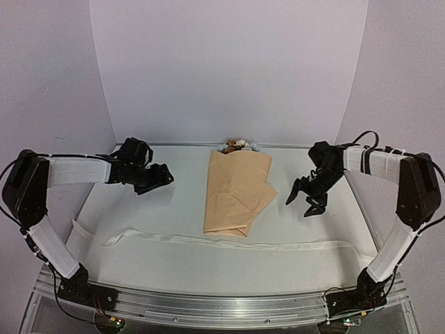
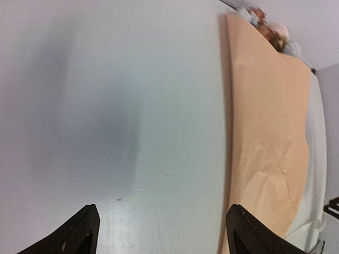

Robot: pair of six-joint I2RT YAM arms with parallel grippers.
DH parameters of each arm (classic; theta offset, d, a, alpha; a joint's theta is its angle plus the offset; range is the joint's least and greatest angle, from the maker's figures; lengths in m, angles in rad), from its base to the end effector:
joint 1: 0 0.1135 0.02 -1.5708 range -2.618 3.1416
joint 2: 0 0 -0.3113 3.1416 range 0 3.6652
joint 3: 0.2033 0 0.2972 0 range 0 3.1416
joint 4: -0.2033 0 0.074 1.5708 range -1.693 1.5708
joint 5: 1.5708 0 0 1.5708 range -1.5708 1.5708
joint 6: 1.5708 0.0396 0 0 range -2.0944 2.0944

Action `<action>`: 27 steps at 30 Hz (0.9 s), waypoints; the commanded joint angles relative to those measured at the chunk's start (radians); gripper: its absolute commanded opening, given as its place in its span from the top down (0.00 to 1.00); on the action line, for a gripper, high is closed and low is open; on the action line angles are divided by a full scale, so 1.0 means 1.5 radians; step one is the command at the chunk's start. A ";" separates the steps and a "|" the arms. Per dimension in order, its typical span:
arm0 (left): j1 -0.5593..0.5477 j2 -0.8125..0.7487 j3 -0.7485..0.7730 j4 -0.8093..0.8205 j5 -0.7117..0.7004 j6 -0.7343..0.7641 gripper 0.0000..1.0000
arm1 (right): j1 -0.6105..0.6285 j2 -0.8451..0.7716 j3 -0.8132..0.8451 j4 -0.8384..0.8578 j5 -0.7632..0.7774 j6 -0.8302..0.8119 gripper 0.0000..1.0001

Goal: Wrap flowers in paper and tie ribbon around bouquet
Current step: Pick up the folded bouquet from the center of the board.

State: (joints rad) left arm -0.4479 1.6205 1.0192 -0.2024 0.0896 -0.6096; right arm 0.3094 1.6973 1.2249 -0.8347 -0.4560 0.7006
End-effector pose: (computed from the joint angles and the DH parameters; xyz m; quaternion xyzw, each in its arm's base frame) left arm 0.3483 -0.1713 0.2276 -0.0581 0.9247 -0.2244 0.3018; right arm 0.3513 0.1306 0.2375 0.1585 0.9530 0.2581 0.0037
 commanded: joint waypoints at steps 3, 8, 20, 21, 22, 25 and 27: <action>-0.058 0.138 0.086 0.131 0.191 -0.004 0.17 | 0.078 0.102 0.070 0.161 -0.042 0.081 0.28; -0.081 0.209 0.111 0.186 0.242 -0.024 0.18 | 0.098 0.157 0.095 0.210 -0.051 0.110 0.34; -0.100 0.320 0.170 0.209 0.337 -0.031 0.32 | 0.109 0.266 0.157 0.264 -0.106 0.123 0.47; -0.101 0.326 0.172 0.211 0.338 -0.034 0.33 | 0.109 0.271 0.156 0.269 -0.109 0.129 0.48; -0.103 0.331 0.174 0.212 0.339 -0.037 0.34 | 0.110 0.276 0.155 0.276 -0.110 0.135 0.50; -0.106 0.343 0.182 0.211 0.339 -0.043 0.41 | 0.113 0.291 0.155 0.296 -0.113 0.148 0.55; -0.106 0.353 0.188 0.210 0.342 -0.046 0.46 | 0.113 0.300 0.160 0.304 -0.118 0.158 0.60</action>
State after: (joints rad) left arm -0.5997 2.1183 1.2534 0.0885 0.5759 -0.6632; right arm 0.4691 2.1142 1.4264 -0.4345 -0.6077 0.9002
